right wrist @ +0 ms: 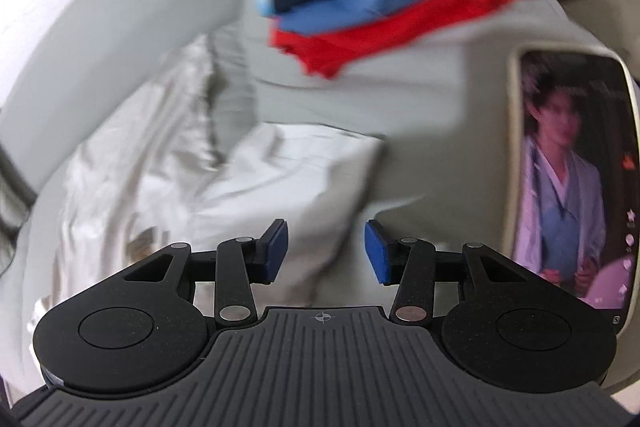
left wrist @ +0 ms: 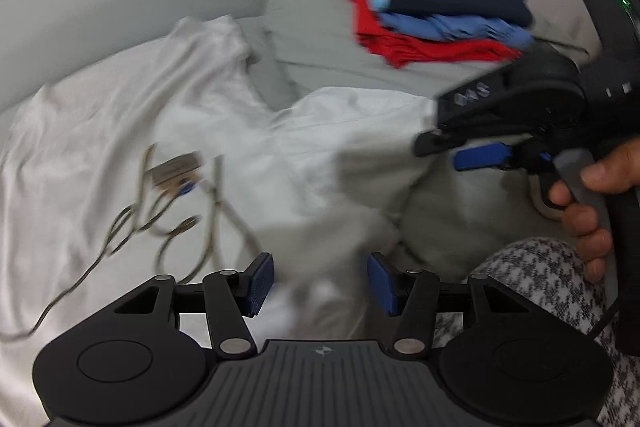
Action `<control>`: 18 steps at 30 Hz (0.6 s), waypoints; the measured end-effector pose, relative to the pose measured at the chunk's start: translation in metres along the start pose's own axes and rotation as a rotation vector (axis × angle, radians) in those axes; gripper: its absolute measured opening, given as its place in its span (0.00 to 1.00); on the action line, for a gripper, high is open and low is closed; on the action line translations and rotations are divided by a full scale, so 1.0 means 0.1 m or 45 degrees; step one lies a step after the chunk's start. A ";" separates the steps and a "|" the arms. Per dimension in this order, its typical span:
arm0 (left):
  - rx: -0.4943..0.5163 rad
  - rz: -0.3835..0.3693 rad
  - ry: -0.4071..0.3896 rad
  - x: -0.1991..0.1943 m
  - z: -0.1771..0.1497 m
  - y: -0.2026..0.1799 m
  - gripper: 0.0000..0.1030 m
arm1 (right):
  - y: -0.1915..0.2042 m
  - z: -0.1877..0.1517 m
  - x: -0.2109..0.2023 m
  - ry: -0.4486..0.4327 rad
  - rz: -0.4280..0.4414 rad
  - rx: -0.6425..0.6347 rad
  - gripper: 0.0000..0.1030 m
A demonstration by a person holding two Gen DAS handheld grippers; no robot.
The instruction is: Fold clothes
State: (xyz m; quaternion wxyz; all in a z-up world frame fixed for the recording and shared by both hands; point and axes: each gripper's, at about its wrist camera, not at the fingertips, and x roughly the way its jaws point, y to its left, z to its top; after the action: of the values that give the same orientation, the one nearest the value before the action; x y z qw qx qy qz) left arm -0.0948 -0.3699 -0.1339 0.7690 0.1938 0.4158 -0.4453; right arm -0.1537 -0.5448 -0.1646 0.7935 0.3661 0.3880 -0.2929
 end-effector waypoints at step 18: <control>0.671 0.269 -0.011 0.25 -0.26 -0.68 0.08 | -0.27 0.21 0.09 0.060 0.181 0.228 0.52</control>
State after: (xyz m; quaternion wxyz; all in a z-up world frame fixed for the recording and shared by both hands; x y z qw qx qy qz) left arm -0.1582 -0.4016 -0.1645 0.7358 0.4276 0.2599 -0.4562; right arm -0.1613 -0.5784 -0.1726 0.7670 0.4689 0.3519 -0.2607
